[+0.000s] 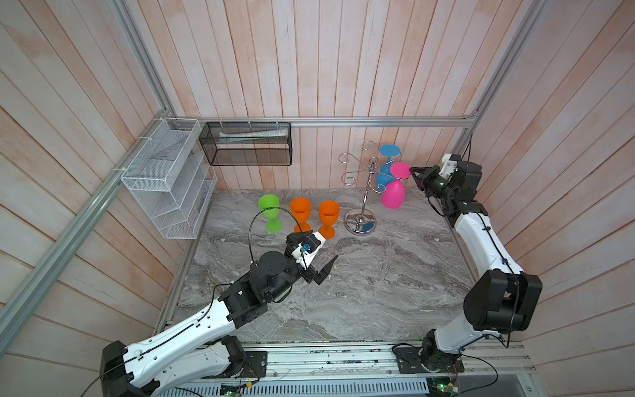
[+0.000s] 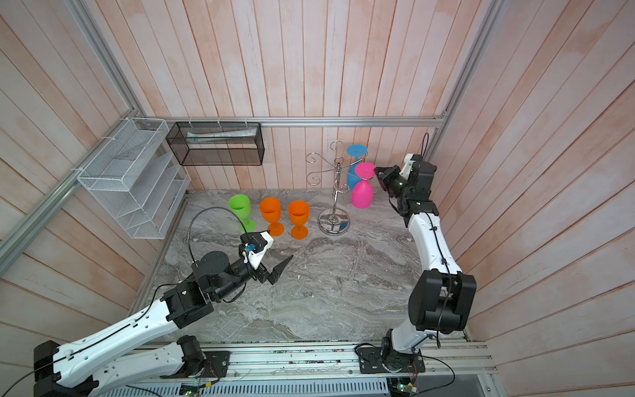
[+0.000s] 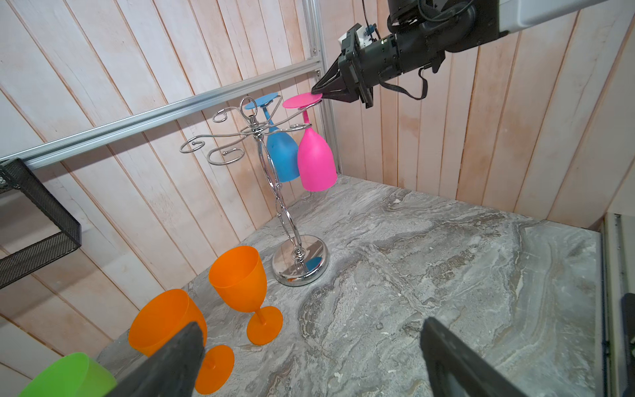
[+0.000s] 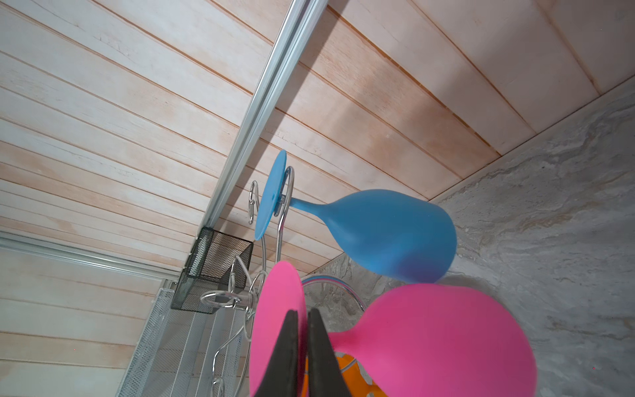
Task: Take the wine glass off the wine glass rack
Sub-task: 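Close the right gripper on the pink glass foot on the rack hook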
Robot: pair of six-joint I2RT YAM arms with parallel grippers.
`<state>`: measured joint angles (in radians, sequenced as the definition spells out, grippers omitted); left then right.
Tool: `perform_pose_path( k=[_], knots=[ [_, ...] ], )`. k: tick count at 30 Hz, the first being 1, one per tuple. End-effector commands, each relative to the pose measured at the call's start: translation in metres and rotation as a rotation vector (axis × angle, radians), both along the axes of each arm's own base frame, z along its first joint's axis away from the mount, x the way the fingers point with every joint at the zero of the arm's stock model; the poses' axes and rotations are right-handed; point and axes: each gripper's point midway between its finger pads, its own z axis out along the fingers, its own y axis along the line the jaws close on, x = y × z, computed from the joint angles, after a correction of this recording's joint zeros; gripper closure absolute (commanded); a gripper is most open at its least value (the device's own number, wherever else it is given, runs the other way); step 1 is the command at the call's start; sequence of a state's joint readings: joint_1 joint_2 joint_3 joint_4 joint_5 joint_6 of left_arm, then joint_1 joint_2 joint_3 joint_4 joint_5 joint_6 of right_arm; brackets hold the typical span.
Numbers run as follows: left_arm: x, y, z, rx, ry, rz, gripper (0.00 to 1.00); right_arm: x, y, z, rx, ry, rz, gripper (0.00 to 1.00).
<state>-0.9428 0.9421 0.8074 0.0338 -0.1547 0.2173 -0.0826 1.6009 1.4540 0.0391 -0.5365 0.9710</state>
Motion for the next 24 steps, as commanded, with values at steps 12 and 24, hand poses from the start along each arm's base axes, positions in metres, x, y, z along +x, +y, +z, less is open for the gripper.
perform_pose_path(
  k=[12,24],
  knots=[
    [0.000,0.002,0.000,-0.001,-0.013,0.010,0.00,-0.006,0.000,0.024,-0.013,-0.054,-0.025,1.00],
    [0.001,0.002,-0.001,0.000,-0.008,0.013,0.00,-0.026,-0.002,0.034,0.031,-0.086,-0.050,1.00]
  ],
)
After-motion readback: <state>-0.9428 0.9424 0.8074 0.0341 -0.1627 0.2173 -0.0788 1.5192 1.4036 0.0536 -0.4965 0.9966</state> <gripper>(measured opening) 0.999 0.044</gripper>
